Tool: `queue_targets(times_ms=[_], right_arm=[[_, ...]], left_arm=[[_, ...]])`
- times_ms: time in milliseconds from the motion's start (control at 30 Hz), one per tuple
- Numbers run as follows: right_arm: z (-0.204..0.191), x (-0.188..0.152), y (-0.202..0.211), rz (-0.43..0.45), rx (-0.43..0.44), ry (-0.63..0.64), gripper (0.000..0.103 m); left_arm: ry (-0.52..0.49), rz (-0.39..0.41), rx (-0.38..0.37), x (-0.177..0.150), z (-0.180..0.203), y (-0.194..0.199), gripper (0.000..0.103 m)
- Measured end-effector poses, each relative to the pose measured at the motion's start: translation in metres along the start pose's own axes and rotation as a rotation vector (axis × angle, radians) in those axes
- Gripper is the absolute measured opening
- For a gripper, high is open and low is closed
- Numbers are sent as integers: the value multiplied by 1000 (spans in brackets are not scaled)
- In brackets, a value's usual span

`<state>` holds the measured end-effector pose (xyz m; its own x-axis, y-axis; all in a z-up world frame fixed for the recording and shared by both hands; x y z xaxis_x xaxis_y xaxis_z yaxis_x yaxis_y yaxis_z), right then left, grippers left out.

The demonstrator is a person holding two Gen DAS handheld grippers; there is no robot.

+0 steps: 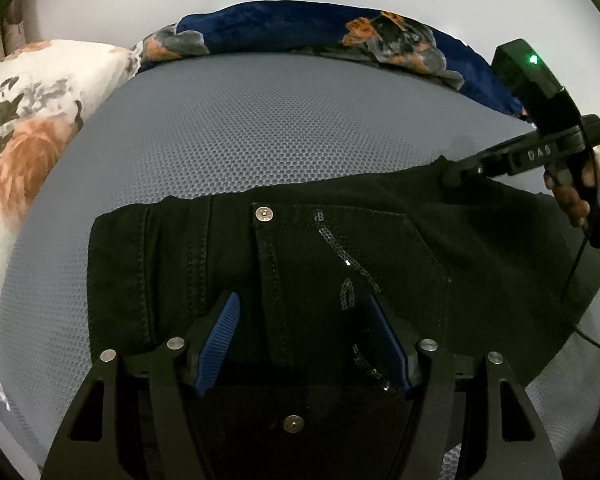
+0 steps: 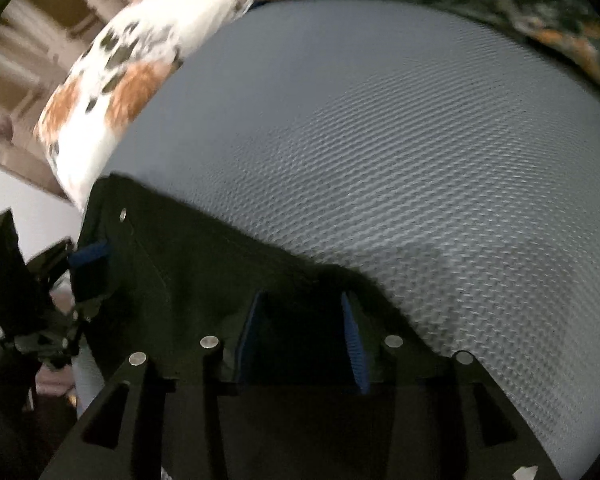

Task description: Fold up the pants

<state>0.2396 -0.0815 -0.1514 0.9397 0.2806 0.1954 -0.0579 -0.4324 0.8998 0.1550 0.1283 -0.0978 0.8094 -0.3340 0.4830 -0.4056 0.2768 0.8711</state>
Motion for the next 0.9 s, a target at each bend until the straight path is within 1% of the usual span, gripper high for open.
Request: queue_targets(times_ms=[67, 100, 133, 233, 333, 467, 567, 600, 633, 700, 767, 800, 833, 867, 900], right_arm=[[-5, -3, 2, -4, 19, 27, 31], [-7, -2, 5, 17, 10, 39, 15], [-6, 1, 7, 30, 0, 37, 11], [3, 7, 12, 87, -6, -12, 7], [10, 8, 3, 117, -68, -27, 7], [12, 13, -2, 154, -107, -49, 8], [7, 16, 1, 175, -155, -47, 19], [7, 16, 8, 196, -162, -70, 29], [9, 14, 16, 219, -174, -86, 31], [12, 8, 36, 275, -183, -121, 31], [17, -7, 64, 333, -208, -162, 31], [20, -14, 74, 353, -216, -179, 32], [25, -27, 87, 378, -239, -201, 34], [32, -41, 99, 392, -284, -223, 35], [36, -50, 104, 398, -311, -240, 37]], left_arm=[[1, 0, -5, 0, 0, 0, 67], [-1, 0, -7, 0, 1, 0, 68], [-5, -1, -7, 0, 1, 0, 69], [-22, -2, 3, 0, 3, -1, 70], [-35, -5, 12, -1, 5, -2, 70], [-41, -5, 16, -1, 5, -3, 70], [-38, -4, 15, -1, 4, -3, 70], [-29, 0, 11, 0, 3, -1, 70], [-20, 10, 5, 1, 3, 1, 70], [-6, 43, 1, 6, 2, 10, 70], [-10, 92, 6, 13, 4, 22, 70], [-28, 123, 9, 18, 7, 27, 70], [-49, 144, 4, 24, 12, 32, 70], [-77, 160, -4, 31, 20, 34, 70], [-105, 169, -19, 36, 28, 35, 70]])
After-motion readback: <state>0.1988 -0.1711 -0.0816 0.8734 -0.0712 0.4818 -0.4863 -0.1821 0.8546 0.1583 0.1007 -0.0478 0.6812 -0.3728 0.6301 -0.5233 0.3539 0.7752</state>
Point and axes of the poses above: each gripper's, at about its wrist camera, not at the fingertips, and y roughly against the way its jaws point, z to its right, x to its top, the point moved 5 cm from there along -y, roughly the way its jaws point, and after that the axes turned 4 degrees about -y, right-handed, at the moved point
